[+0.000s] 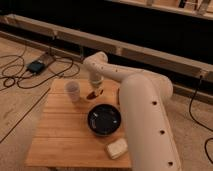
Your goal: Place the pepper in the ceramic bowl
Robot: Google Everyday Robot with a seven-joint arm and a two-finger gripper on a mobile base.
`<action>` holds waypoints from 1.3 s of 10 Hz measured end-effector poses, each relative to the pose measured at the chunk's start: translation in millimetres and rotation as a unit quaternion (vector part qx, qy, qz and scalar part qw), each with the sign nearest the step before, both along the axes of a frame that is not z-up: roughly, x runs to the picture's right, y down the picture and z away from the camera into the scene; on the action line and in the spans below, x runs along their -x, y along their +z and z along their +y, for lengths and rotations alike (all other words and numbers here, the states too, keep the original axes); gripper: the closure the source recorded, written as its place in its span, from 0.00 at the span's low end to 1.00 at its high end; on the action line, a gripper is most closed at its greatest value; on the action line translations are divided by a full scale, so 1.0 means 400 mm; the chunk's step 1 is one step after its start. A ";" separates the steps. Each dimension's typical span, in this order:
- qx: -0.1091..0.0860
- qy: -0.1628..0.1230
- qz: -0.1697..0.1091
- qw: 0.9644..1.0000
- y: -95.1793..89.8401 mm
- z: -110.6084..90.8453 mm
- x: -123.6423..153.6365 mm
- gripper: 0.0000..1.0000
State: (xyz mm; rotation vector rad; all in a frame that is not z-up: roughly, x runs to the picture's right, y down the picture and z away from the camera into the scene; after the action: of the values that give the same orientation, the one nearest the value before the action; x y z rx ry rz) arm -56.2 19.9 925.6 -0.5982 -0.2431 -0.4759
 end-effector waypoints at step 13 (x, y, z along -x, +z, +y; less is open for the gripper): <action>0.081 -0.024 -0.002 0.996 -0.346 0.227 -0.127 0.93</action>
State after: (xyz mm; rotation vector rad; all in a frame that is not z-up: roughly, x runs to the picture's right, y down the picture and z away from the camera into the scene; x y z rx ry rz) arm -5.3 110.7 787.2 -0.7633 -0.2741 -0.5069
